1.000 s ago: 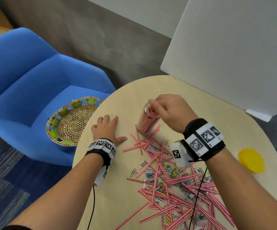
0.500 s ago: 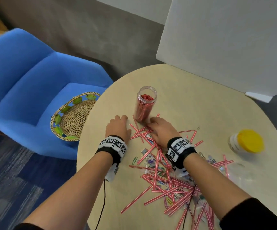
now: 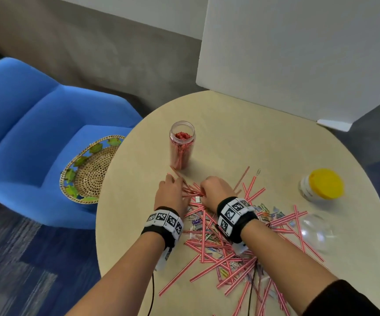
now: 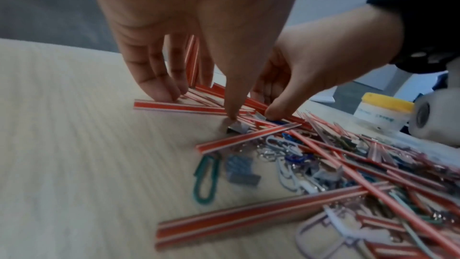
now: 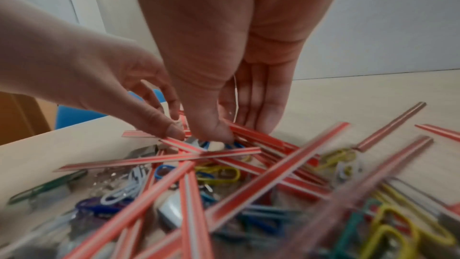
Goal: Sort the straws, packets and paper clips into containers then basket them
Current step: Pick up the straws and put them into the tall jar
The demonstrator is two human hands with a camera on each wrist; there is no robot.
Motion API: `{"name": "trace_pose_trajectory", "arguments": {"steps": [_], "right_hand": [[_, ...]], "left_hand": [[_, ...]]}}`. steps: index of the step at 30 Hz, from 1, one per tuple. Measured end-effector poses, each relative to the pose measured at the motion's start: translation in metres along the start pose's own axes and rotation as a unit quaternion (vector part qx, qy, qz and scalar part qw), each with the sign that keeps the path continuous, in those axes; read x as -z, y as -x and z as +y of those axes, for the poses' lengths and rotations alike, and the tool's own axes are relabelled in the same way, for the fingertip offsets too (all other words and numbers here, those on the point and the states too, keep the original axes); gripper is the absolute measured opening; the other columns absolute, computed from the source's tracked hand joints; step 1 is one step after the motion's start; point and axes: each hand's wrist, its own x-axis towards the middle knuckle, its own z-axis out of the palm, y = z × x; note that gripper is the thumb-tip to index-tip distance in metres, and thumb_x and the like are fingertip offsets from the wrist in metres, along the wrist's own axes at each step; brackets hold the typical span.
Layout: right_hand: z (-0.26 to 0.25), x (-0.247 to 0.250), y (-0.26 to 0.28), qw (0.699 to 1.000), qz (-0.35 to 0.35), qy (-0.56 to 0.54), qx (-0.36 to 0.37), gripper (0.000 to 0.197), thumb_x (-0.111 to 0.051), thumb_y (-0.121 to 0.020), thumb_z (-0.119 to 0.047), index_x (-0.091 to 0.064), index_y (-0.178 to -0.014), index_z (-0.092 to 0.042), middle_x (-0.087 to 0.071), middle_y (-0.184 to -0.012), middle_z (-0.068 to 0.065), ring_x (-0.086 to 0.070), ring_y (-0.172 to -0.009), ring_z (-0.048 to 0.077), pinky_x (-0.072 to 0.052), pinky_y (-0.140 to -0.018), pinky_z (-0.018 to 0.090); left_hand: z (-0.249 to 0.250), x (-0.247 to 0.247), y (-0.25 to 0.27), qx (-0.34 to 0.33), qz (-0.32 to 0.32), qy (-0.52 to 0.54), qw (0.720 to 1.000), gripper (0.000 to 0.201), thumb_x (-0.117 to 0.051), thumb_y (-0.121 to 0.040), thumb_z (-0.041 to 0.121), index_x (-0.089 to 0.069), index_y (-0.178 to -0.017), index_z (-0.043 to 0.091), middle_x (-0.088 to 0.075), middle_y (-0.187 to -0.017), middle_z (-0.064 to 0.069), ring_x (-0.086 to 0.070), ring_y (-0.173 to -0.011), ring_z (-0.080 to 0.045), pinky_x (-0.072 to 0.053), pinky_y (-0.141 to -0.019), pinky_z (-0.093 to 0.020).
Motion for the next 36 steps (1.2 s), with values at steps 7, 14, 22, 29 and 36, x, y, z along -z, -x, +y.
{"name": "trace_pose_trajectory", "arguments": {"steps": [7,14,22,29,36], "right_hand": [[-0.013,0.009,0.000,0.998,-0.016,0.023,-0.064,0.014,-0.065,-0.089,-0.005,-0.065,-0.103,-0.004,-0.068,-0.094,0.013,-0.067,-0.089,0.031,-0.055,-0.075,0.033],[-0.021,0.017,0.004,0.996,-0.032,0.081,-0.022,0.020,-0.053,-0.096,-0.002,-0.067,-0.109,-0.001,-0.068,-0.103,0.015,-0.067,-0.097,0.032,-0.053,-0.078,0.035],[0.020,0.029,0.013,0.993,-0.089,0.023,-0.077,0.018,-0.052,-0.096,-0.002,-0.065,-0.109,0.000,-0.064,-0.096,0.015,-0.066,-0.092,0.031,-0.049,-0.074,0.029],[0.079,0.030,0.033,0.933,-0.013,-0.325,-0.155,0.016,-0.049,-0.102,-0.027,-0.059,-0.100,-0.015,-0.069,-0.081,0.002,-0.062,-0.064,0.015,-0.045,-0.057,0.025],[0.093,0.019,0.055,0.772,0.056,-0.605,-0.187,0.015,-0.038,-0.105,-0.013,-0.052,-0.105,-0.008,-0.049,-0.072,0.002,-0.039,-0.055,0.010,-0.033,-0.052,0.022]], "left_hand": [[-0.006,0.016,0.001,-0.085,-0.053,-0.151,0.984,0.036,-0.054,-0.091,0.024,-0.059,-0.127,0.027,-0.051,-0.123,-0.004,-0.049,-0.111,-0.027,-0.049,-0.089,-0.038],[-0.011,0.029,0.005,-0.108,-0.088,-0.209,0.968,0.026,-0.051,-0.094,0.014,-0.071,-0.111,0.012,-0.056,-0.112,-0.008,-0.050,-0.106,-0.028,-0.046,-0.081,-0.036],[-0.012,0.025,0.007,-0.093,-0.137,-0.198,0.966,0.031,-0.054,-0.095,0.030,-0.067,-0.114,0.010,-0.057,-0.114,-0.009,-0.051,-0.110,-0.028,-0.045,-0.089,-0.037],[-0.010,0.019,0.014,-0.091,-0.160,-0.183,0.966,0.027,-0.040,-0.100,0.017,-0.049,-0.124,0.008,-0.053,-0.125,-0.013,-0.049,-0.116,-0.030,-0.044,-0.095,-0.040],[-0.001,0.030,0.027,-0.098,-0.151,-0.076,0.981,0.031,-0.054,-0.093,0.010,-0.038,-0.119,0.009,-0.064,-0.101,-0.016,-0.062,-0.090,-0.034,-0.050,-0.077,-0.042]]}}
